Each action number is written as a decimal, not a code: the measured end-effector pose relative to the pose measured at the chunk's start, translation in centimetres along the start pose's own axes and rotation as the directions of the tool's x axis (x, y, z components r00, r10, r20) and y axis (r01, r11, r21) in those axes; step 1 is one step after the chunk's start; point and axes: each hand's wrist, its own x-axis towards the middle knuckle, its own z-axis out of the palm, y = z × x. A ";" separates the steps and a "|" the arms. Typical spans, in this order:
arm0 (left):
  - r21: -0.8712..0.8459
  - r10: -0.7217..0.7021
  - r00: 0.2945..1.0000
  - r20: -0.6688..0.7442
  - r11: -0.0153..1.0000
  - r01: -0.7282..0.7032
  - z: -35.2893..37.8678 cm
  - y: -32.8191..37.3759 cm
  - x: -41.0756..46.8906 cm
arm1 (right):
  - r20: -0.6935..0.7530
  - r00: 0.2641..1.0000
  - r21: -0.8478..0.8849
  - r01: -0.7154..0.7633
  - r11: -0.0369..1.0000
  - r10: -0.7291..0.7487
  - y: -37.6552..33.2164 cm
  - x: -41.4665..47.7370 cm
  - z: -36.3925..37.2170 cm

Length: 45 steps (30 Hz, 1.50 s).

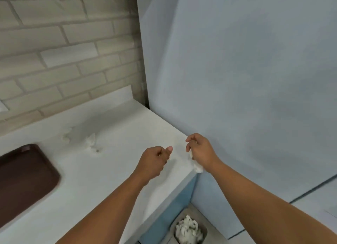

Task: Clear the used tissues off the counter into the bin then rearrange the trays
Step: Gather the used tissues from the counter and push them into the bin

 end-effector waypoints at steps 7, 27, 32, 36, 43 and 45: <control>0.082 0.013 0.994 0.113 0.996 -0.022 10.0 -1.7 -2.6 | -0.103 0.994 -0.120 -0.042 0.992 0.030 8.2 -5.4 -5.1; 0.466 -0.350 0.867 0.356 0.870 0.160 20.5 -23.1 -3.1 | -0.008 0.870 -0.348 -0.465 0.814 0.493 30.2 -10.9 -3.3; 0.468 -0.376 0.854 0.361 0.865 0.183 23.0 -30.2 -1.2 | -0.087 0.827 -0.289 -0.555 0.780 0.556 37.0 -11.7 -2.0; 0.499 -0.392 0.866 0.309 0.842 0.203 25.7 -35.7 0.6 | -0.107 0.781 -0.167 -0.624 0.764 0.615 41.7 -11.4 -0.2; 0.579 -0.395 0.860 0.325 0.801 0.149 29.7 -43.3 3.5 | -0.020 0.735 -0.135 -0.673 0.727 0.677 49.2 -11.4 1.7; 0.581 -0.342 0.877 0.338 0.809 0.092 30.5 -44.7 4.2 | -0.030 0.710 -0.164 -0.698 0.697 0.704 51.4 -11.6 1.6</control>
